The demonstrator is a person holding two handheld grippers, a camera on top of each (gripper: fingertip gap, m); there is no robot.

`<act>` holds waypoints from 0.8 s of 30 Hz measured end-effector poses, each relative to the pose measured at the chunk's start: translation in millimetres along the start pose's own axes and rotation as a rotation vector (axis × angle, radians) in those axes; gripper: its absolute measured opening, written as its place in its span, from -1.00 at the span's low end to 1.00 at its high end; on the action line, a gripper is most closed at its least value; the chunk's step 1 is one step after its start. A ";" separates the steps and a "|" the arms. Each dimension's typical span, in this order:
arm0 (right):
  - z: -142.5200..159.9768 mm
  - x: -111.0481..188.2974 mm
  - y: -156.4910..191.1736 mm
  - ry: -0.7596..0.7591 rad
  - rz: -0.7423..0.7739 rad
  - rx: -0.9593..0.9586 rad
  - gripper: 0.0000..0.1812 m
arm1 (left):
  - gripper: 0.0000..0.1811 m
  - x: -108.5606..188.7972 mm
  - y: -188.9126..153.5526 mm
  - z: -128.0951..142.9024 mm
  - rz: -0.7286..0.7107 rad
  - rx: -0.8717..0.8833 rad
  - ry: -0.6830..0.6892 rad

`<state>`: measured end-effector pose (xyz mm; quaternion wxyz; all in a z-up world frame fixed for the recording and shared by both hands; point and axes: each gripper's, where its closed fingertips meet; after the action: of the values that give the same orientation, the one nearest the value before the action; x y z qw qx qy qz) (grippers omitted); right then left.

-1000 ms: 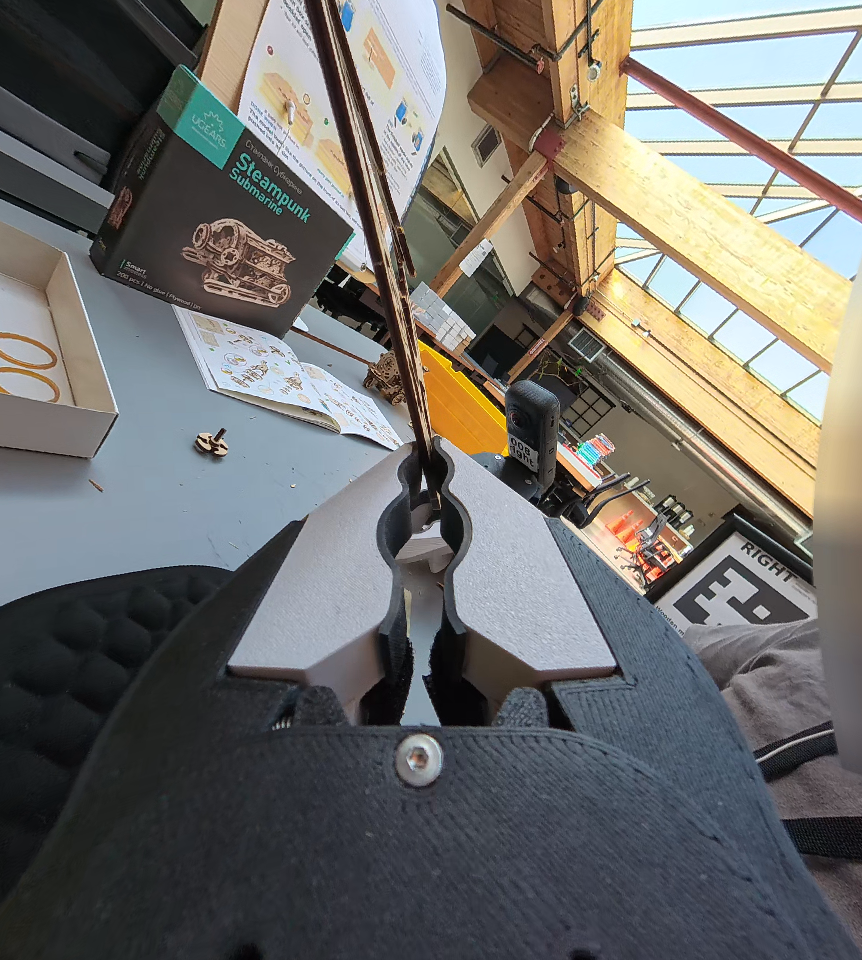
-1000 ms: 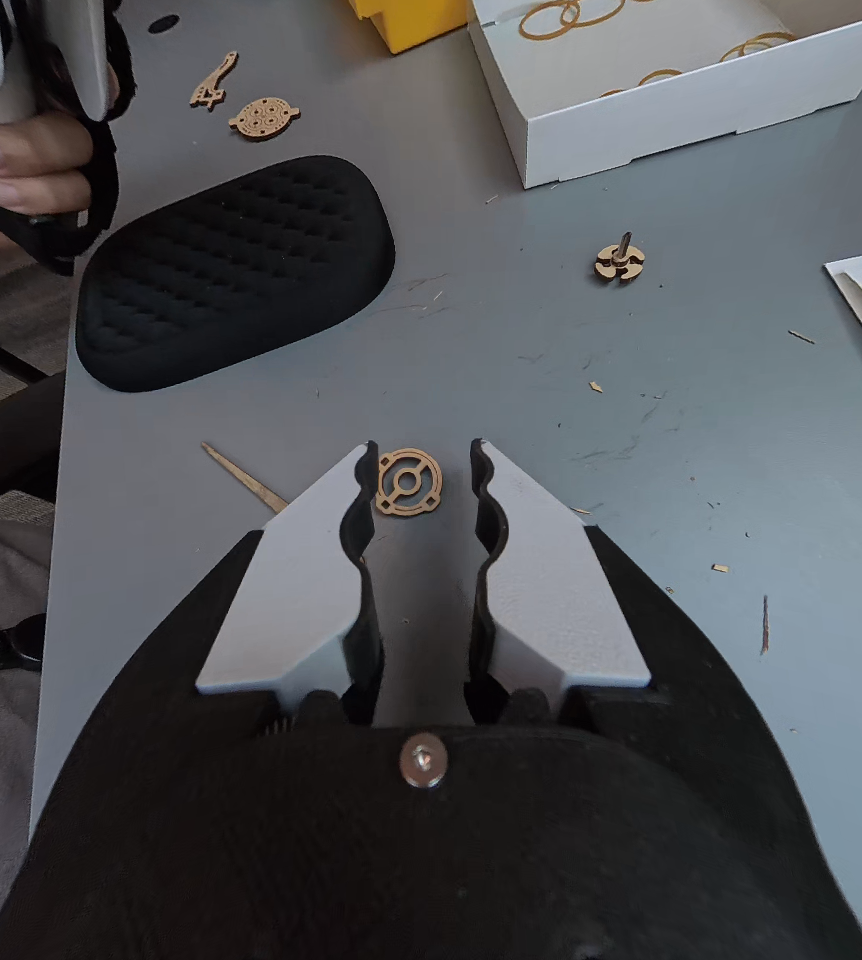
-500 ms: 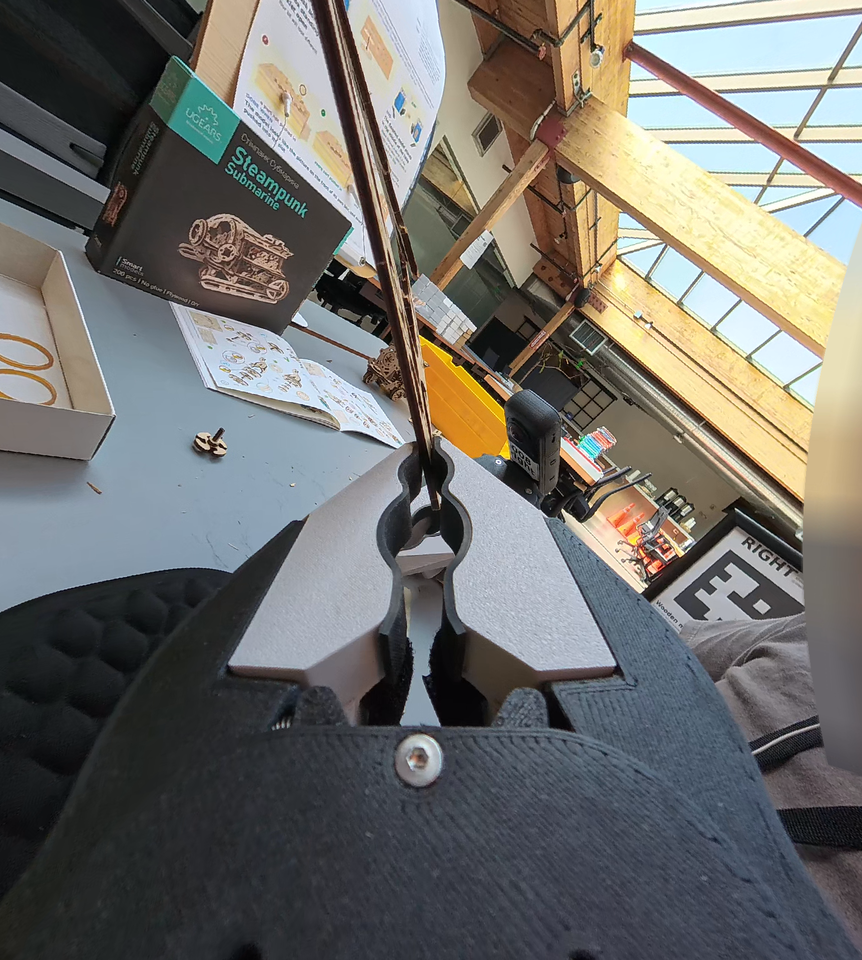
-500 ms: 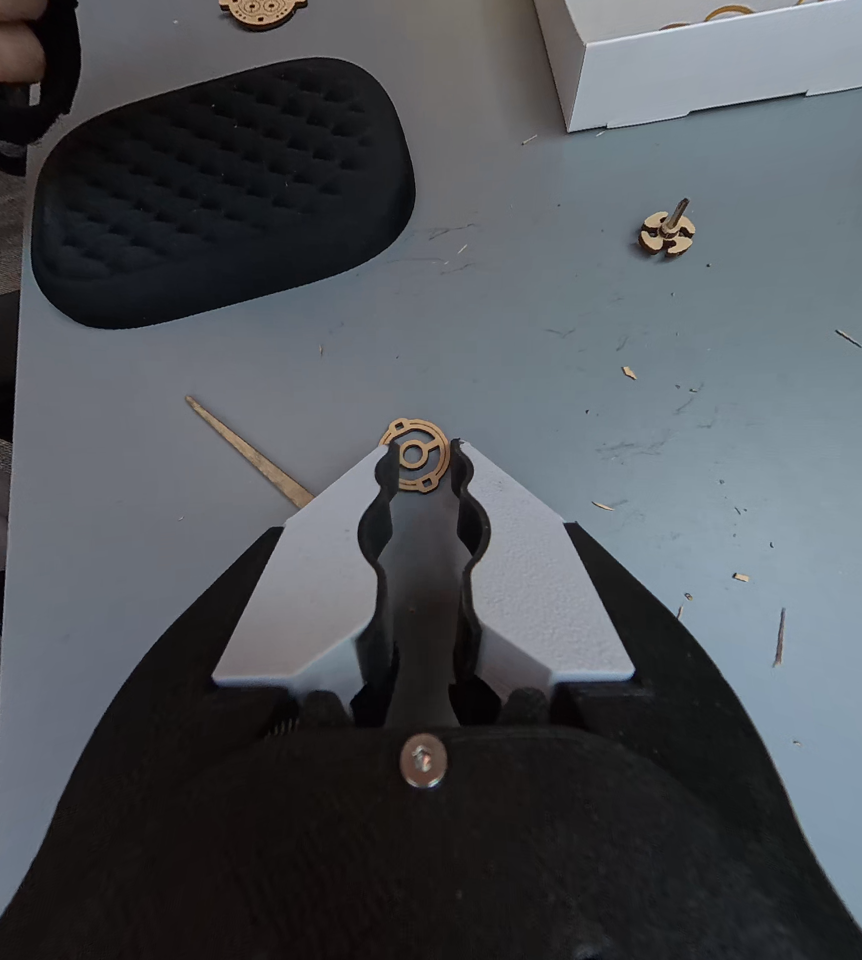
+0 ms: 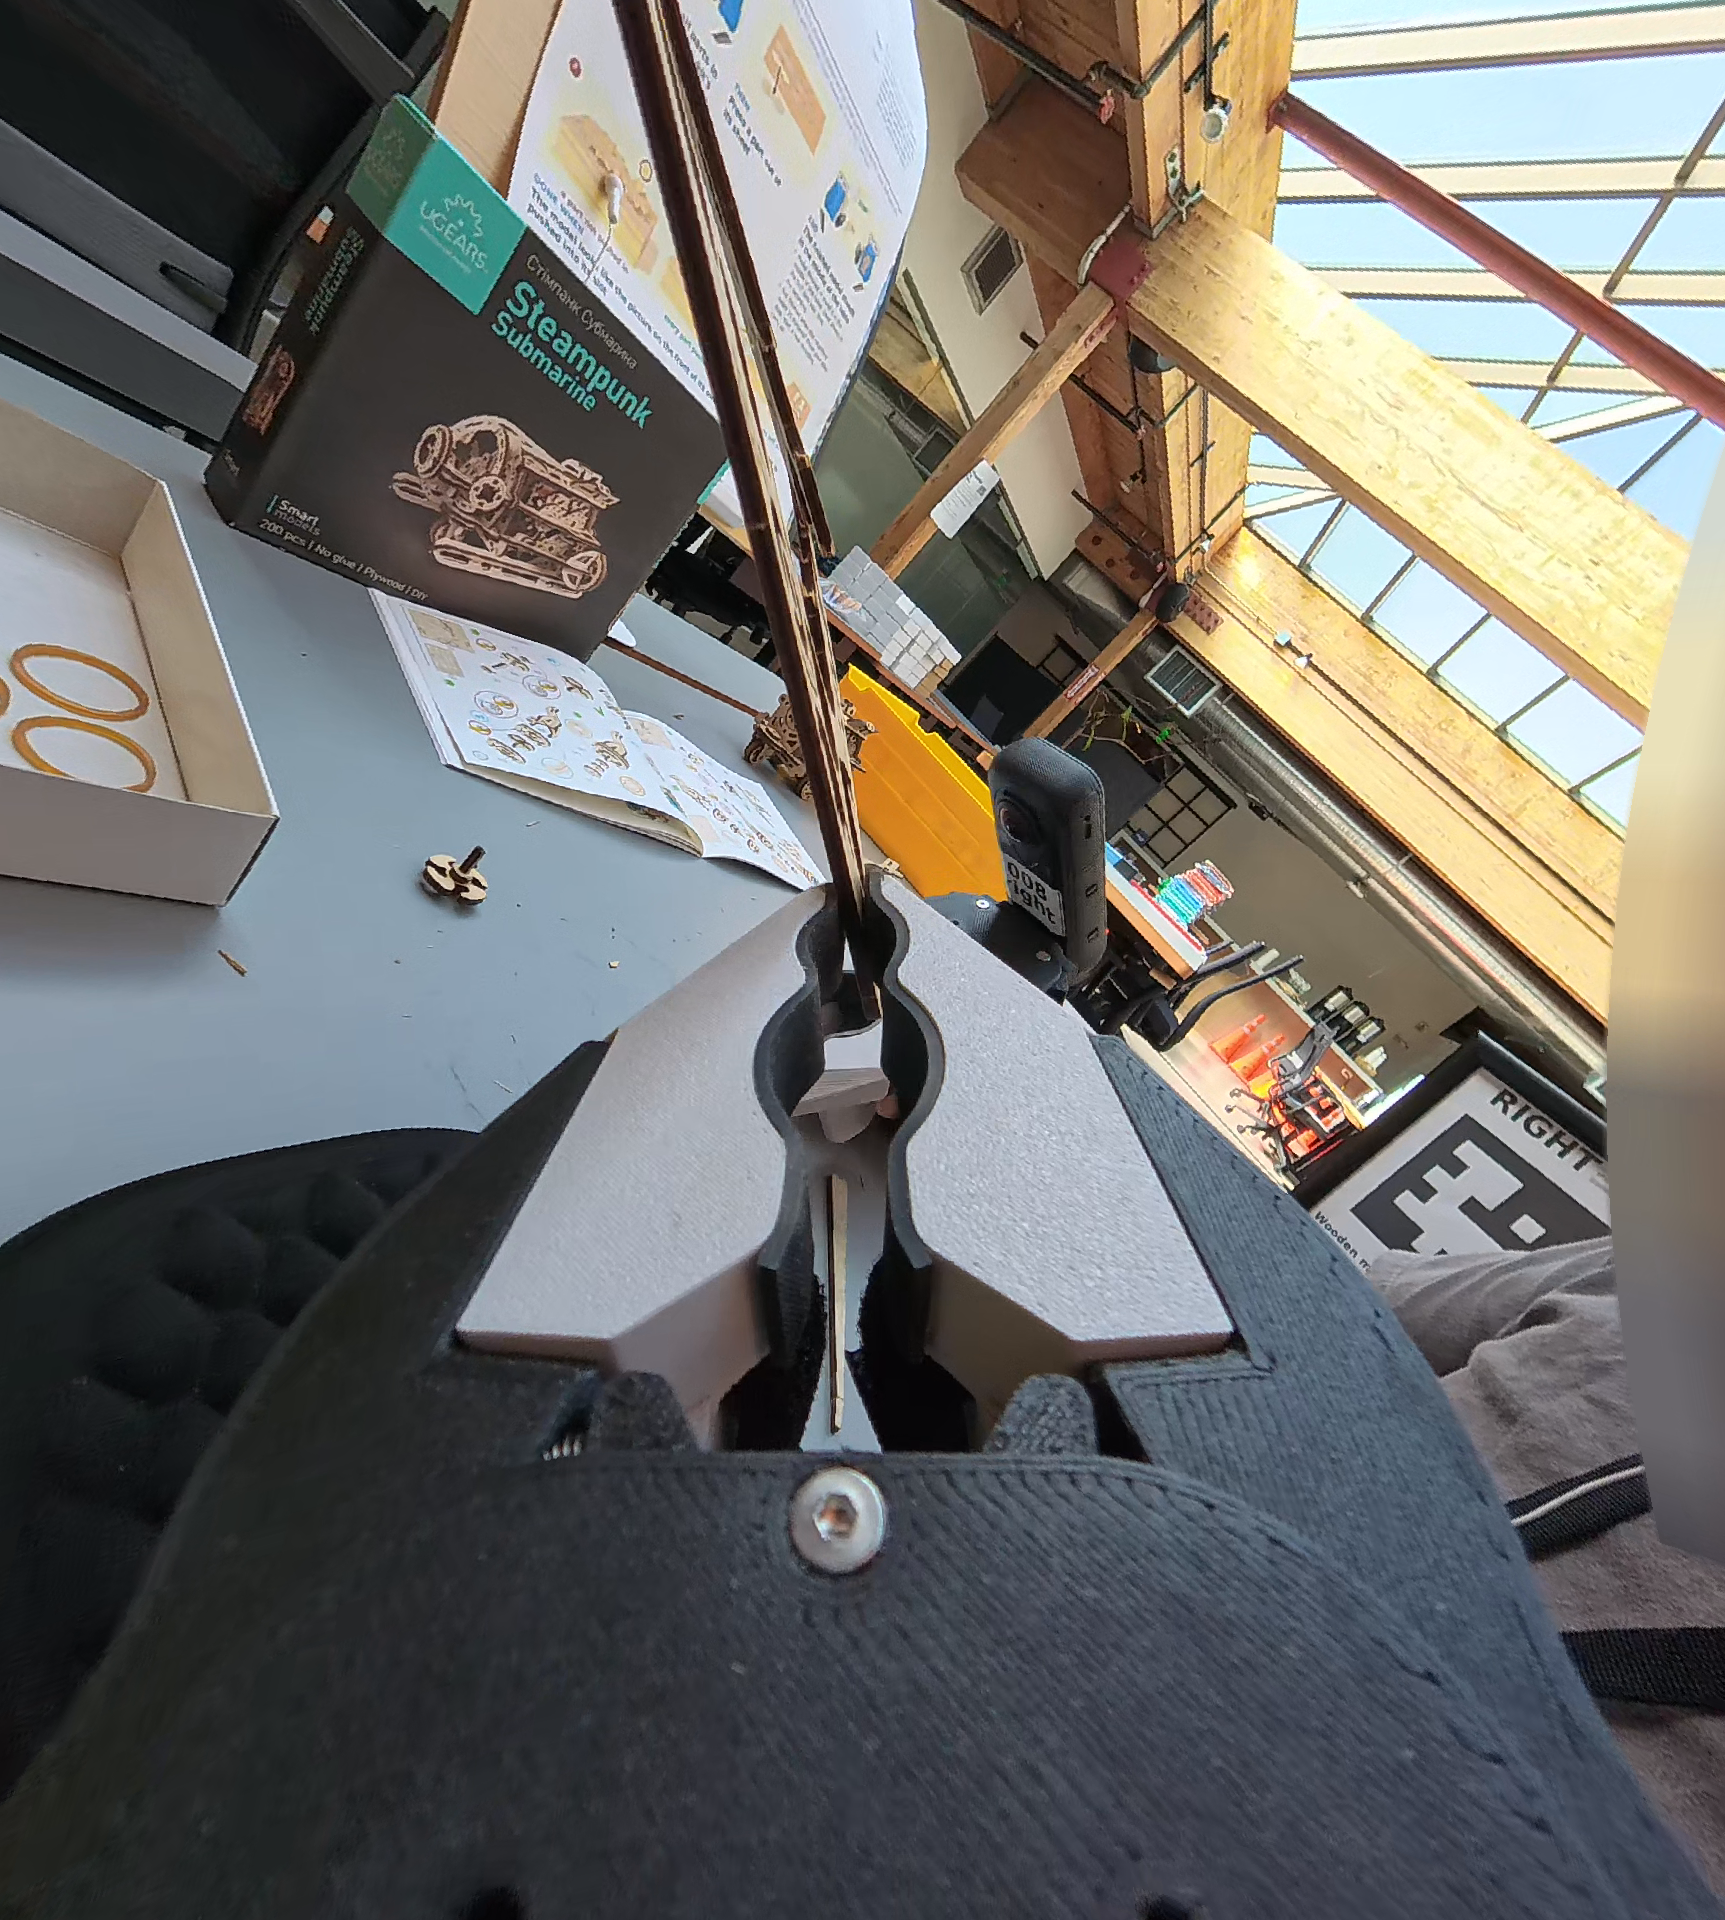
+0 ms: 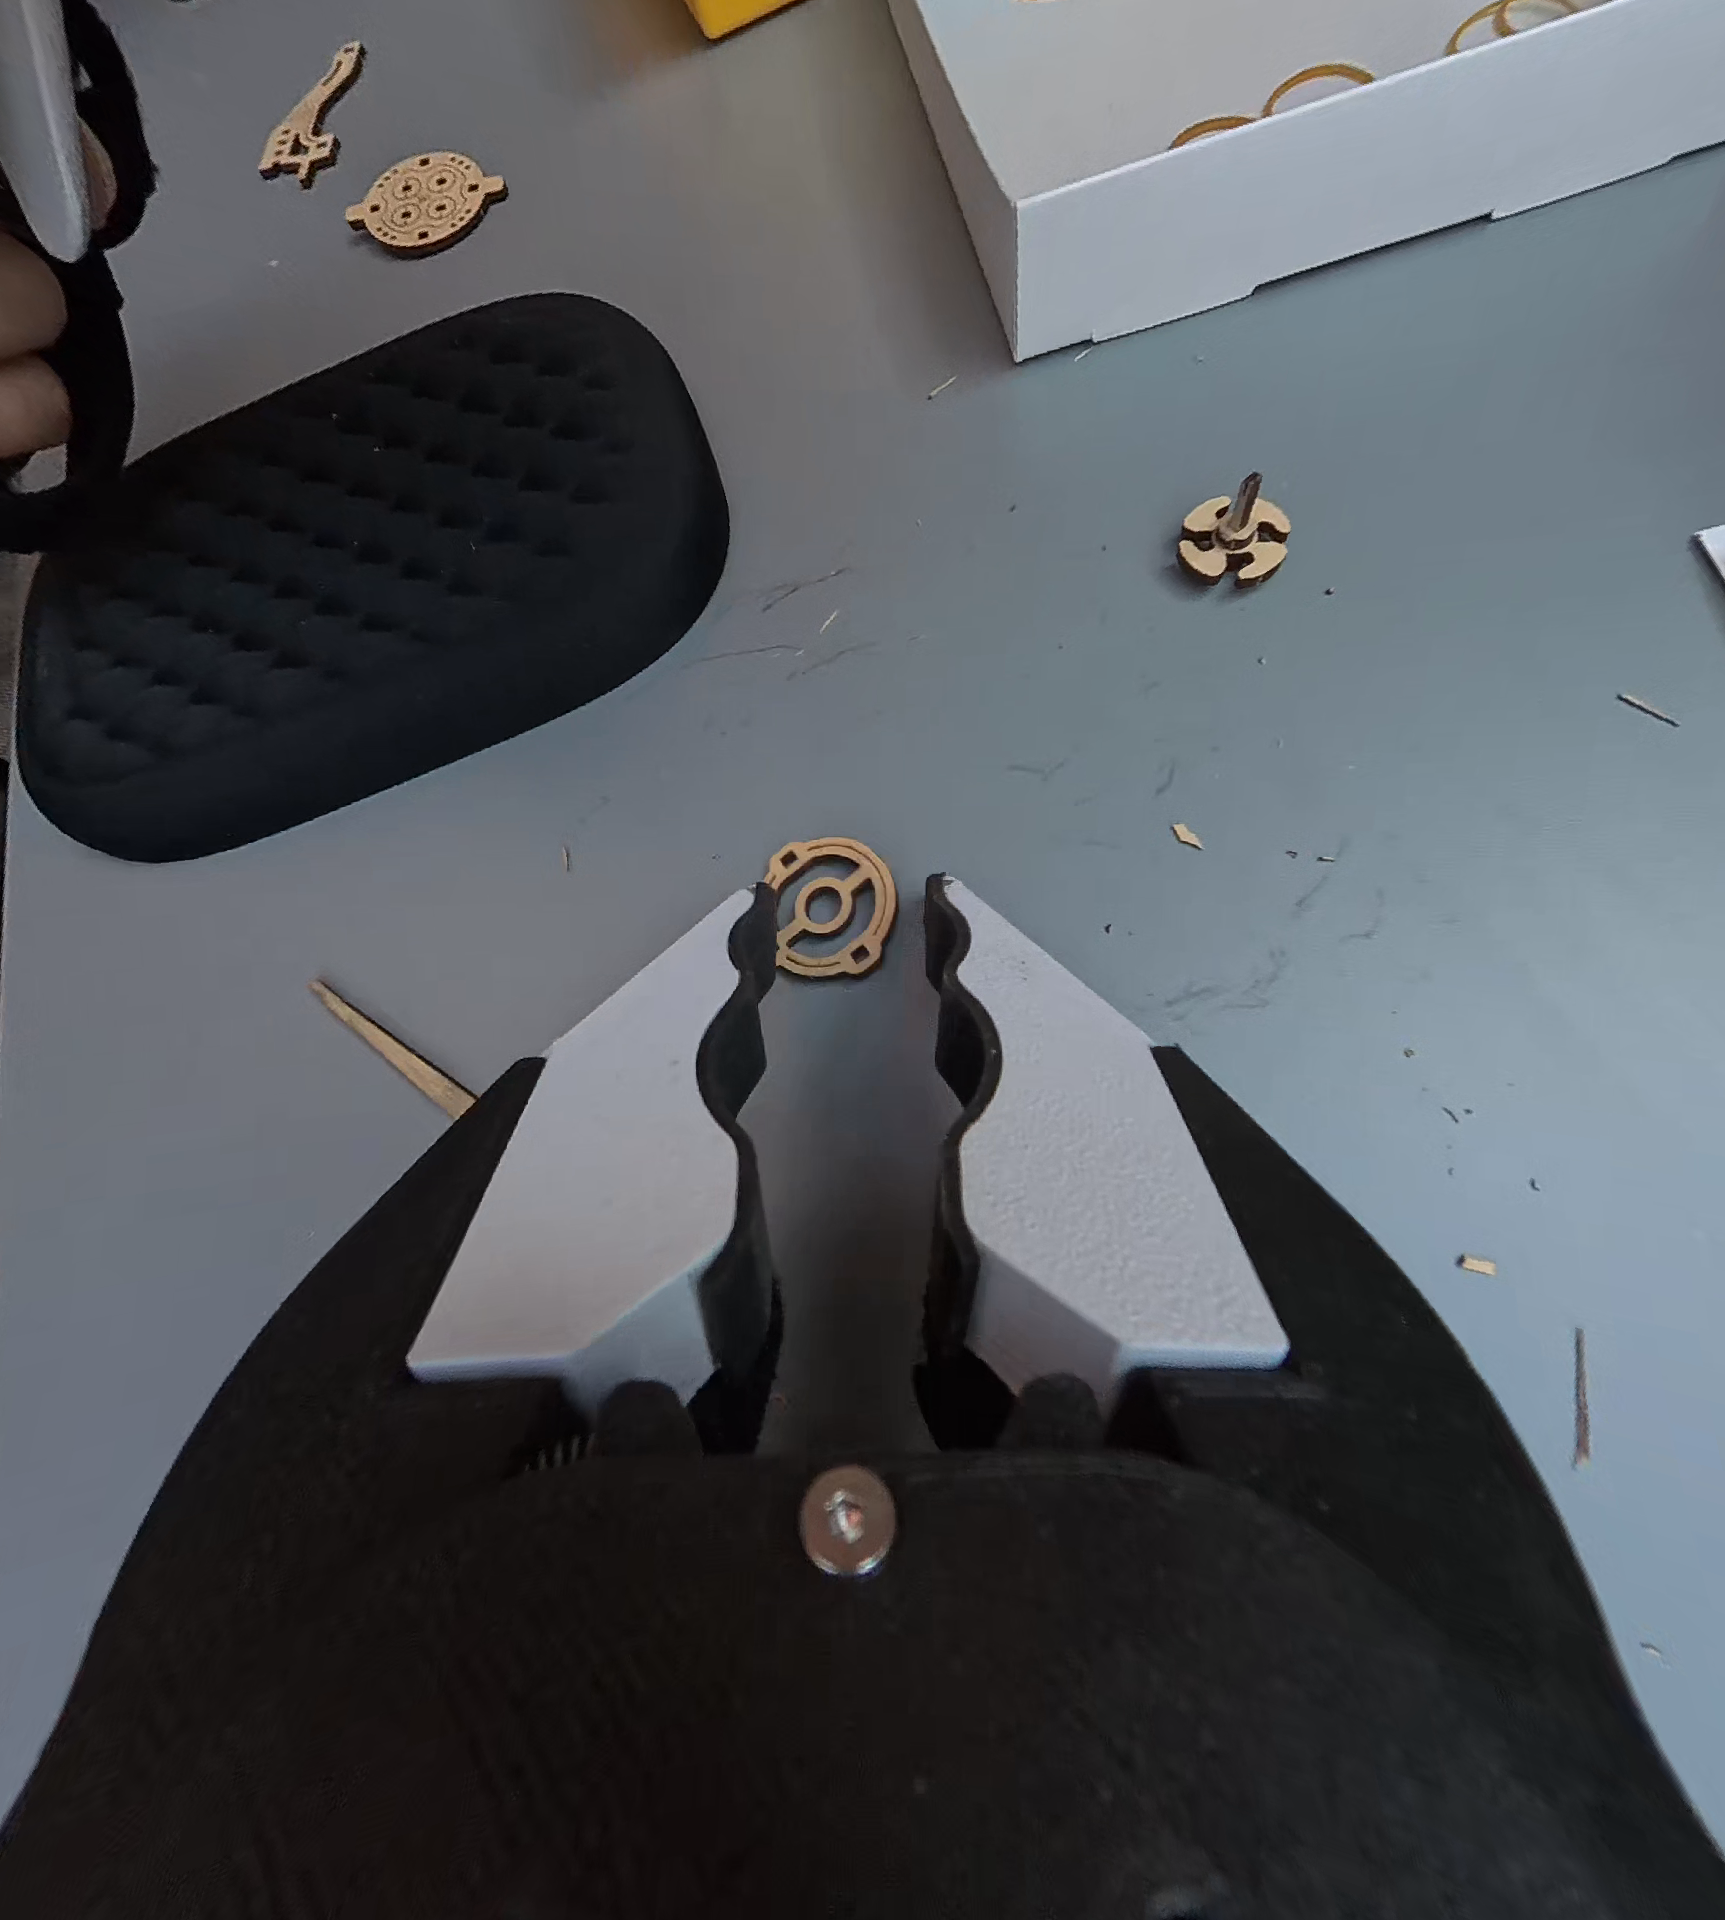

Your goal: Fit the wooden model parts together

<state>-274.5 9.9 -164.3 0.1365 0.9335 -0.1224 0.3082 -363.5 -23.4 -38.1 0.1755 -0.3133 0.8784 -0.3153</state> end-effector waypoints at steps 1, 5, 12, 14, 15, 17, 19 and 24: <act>-1.4 2.9 -2.3 -0.012 0.023 0.024 -0.68 | -0.99 0.7 -0.2 0.4 0.001 0.002 0.001; -8.7 17.1 1.3 -0.070 0.037 0.098 -0.85 | -0.99 4.1 0.8 1.8 -0.015 -0.015 0.012; 6.4 6.2 9.7 0.032 0.006 0.164 -1.00 | -0.99 1.0 3.4 5.3 -0.035 -0.057 0.052; 8.0 5.9 9.4 0.041 0.014 0.178 -1.00 | -0.99 0.4 4.1 6.2 -0.036 -0.055 0.061; 6.3 7.7 9.7 0.033 0.015 0.175 -0.99 | -0.99 0.2 4.2 6.4 -0.034 -0.052 0.063; -4.4 14.9 10.9 -0.040 0.020 0.189 -0.98 | -0.99 0.4 4.8 7.1 -0.032 -0.047 0.071; -17.8 25.9 10.2 -0.133 0.034 0.193 -0.97 | -0.99 0.1 4.7 8.8 -0.024 -0.039 0.083; -43.6 55.4 -1.2 -0.351 0.014 0.054 -0.88 | -0.99 -1.6 1.6 10.6 0.010 -0.009 0.095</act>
<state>-254.6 17.4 -97.1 0.0856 0.9754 -0.1422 0.1449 -357.7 -26.1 -46.8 0.1340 -0.2944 0.8888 -0.3248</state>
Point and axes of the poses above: each gripper's, where its closed fingertips meet, x back along the fingers, z out of its underside, y = z × x across the jaws, and after that the axes turned 1 degree about -x, right-handed
